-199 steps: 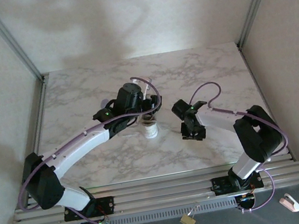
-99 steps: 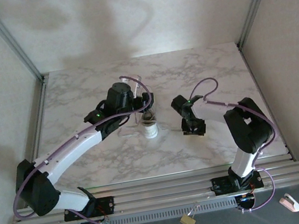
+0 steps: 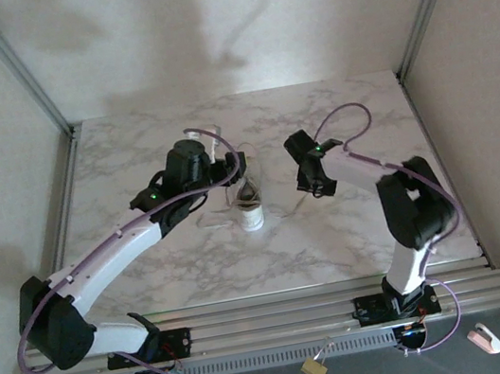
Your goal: Tie the shoes
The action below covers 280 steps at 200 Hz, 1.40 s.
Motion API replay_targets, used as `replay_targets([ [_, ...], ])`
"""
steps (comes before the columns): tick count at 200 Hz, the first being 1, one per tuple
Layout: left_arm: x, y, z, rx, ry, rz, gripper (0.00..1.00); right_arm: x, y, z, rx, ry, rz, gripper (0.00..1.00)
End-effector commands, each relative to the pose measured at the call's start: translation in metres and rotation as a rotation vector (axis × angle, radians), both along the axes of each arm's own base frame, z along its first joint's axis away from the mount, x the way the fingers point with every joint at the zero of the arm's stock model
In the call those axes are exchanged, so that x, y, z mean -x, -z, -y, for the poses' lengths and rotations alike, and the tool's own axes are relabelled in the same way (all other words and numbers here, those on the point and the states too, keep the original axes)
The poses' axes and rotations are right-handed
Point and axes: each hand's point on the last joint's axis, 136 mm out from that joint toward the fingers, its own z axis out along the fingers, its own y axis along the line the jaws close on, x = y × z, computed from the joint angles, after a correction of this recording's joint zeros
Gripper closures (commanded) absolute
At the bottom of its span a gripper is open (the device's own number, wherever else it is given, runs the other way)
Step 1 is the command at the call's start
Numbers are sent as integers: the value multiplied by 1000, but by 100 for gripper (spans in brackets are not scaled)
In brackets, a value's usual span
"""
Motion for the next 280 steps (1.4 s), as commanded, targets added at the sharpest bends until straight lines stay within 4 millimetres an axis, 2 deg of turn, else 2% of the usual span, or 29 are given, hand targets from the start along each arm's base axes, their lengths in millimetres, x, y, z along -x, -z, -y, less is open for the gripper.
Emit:
replay_targets([
  [1, -10, -9, -14, 88, -38, 5, 28, 12, -5, -8, -39, 117, 45, 48],
  [23, -17, -9, -22, 99, -60, 1, 28, 14, 3, -30, -29, 98, 11, 52],
  [44, -19, -9, -27, 102, -68, -3, 28, 13, 14, -41, -42, 99, -11, 54],
  [96, -15, -3, -35, 99, -70, -19, 28, 9, 33, -46, -80, 110, -38, 56],
  [183, -17, 0, -35, 93, -70, -33, 28, 6, 65, -38, -75, 127, -117, 58],
  [212, -16, 6, -34, 73, -66, -56, 28, 9, 76, -37, -58, 118, -157, 68],
  [243, -10, 15, -22, 57, -35, -98, 31, 6, 67, -42, -111, 92, -115, 88],
  [268, -3, 26, 0, 49, 0, -147, 38, -2, 41, -52, -202, 14, 4, 100],
  [280, -2, 34, 10, 49, 2, -182, 42, -5, 24, -55, -238, -40, 78, 100],
])
